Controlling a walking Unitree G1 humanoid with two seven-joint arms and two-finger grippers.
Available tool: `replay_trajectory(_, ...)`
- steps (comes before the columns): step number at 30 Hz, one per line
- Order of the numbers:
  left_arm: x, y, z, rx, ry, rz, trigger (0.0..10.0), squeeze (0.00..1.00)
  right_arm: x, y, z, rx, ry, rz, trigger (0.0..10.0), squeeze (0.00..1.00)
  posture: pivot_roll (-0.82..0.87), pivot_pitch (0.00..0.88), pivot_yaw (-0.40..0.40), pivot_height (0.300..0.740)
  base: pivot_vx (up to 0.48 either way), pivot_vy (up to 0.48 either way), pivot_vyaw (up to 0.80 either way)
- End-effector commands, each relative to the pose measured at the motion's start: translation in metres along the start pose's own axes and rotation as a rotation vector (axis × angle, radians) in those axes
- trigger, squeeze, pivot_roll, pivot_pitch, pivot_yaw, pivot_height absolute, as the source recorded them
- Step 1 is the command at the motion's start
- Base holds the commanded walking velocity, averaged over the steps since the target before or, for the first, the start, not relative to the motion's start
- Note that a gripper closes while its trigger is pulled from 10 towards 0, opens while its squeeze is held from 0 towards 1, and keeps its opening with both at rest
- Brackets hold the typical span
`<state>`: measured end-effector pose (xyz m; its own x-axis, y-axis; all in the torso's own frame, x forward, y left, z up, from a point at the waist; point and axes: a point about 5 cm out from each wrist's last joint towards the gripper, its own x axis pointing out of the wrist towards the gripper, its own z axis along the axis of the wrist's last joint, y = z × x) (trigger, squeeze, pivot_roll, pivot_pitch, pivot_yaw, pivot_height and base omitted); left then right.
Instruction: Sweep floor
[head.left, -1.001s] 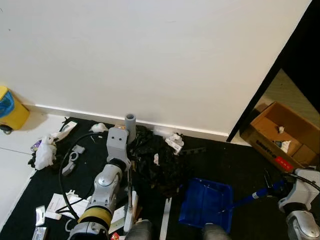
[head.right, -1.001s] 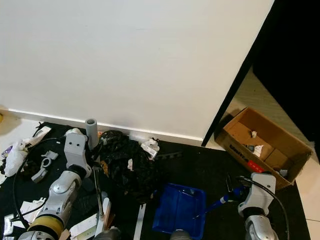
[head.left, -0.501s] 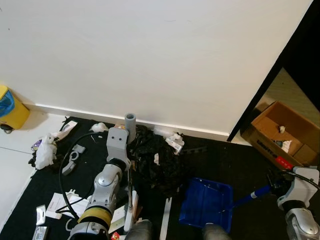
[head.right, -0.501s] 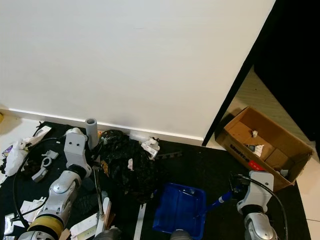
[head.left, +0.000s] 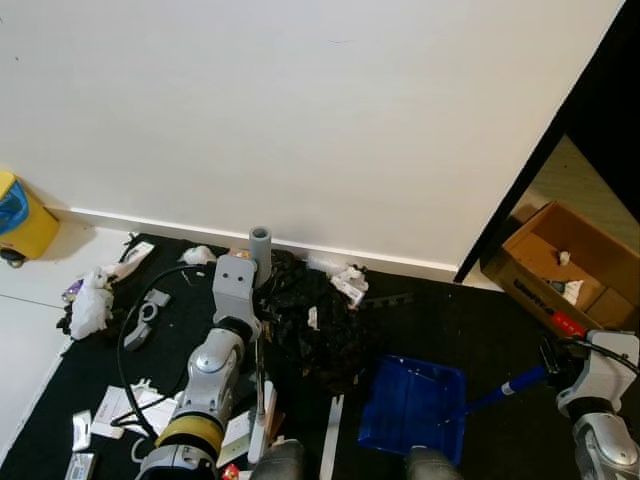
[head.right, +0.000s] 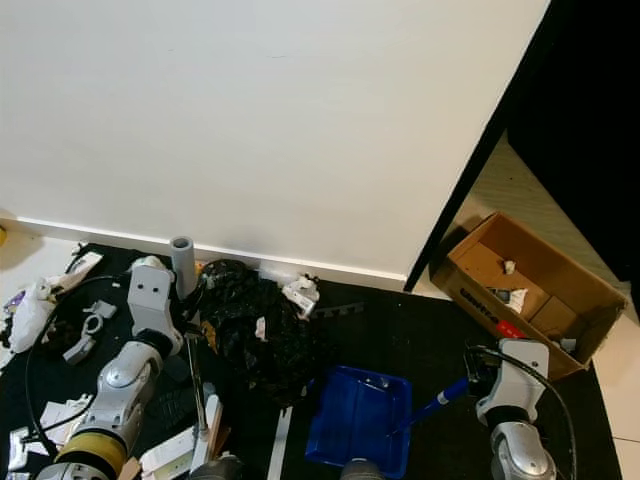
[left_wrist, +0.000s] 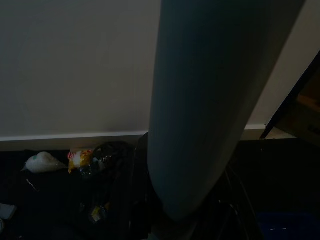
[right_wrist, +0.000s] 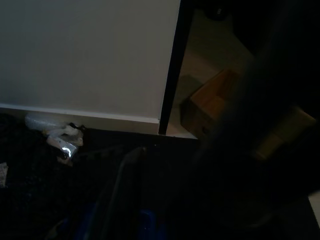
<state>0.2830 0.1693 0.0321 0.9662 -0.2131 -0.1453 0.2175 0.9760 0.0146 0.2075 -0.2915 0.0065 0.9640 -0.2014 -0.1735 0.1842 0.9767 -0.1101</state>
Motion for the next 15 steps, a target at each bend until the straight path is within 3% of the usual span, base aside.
replay_trajectory(1,-0.0135,-0.0063,-0.0301,-0.067,0.139,0.001,10.0,0.00,-0.0020,0.0005,-0.0023,0.015,0.000,0.008,0.0,0.00,0.00,0.128,-0.001,0.740,0.000,0.000,0.00)
replay_trajectory(15,-0.0128,-0.0067,-0.0294,-0.067,0.136,0.001,10.0,0.00,0.0004,0.0036,0.0003,0.033,-0.024,0.021,0.0,0.00,0.00,0.130,-0.003,0.740,0.000,0.000,0.00)
